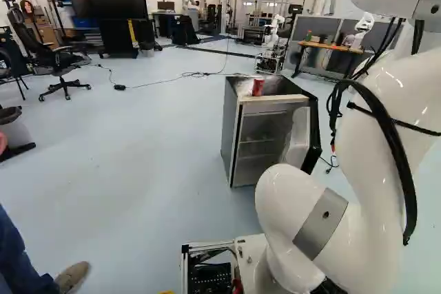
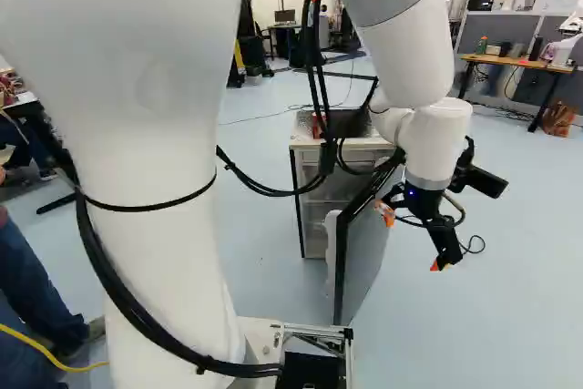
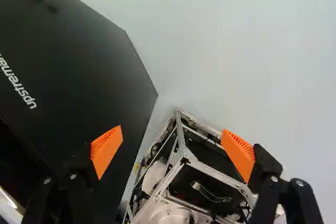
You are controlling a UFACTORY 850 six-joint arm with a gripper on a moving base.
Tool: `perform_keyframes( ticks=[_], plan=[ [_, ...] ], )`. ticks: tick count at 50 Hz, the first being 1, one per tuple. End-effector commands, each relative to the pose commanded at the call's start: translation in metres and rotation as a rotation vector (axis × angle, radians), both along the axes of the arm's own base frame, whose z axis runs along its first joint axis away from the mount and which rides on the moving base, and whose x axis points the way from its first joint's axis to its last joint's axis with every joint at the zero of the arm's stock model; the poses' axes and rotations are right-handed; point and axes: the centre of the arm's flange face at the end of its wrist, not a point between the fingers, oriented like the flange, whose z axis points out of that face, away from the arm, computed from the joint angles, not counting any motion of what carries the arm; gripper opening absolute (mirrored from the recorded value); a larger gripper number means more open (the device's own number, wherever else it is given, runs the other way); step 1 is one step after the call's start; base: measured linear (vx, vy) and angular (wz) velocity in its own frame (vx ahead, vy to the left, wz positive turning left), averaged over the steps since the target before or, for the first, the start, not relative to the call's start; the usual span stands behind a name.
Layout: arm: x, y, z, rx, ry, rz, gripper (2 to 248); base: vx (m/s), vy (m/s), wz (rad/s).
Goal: Grab a drink from the fridge
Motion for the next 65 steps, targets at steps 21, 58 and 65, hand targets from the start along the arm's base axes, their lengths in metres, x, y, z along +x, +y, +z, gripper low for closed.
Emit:
perform_keyframes(
  ticks=[21, 58, 65],
  plan=[
    [0.002, 0.041, -0.001, 0.014, 0.010, 0.056, 247, 0.000, 0.000, 0.000],
    [0.011, 0.116, -0.003, 0.027, 0.022, 0.192, 247, 0.000, 0.000, 0.000],
    [0.017, 0.131, -0.004, 0.025, 0.021, 0.229, 247, 0.000, 0.000, 0.000]
  ],
)
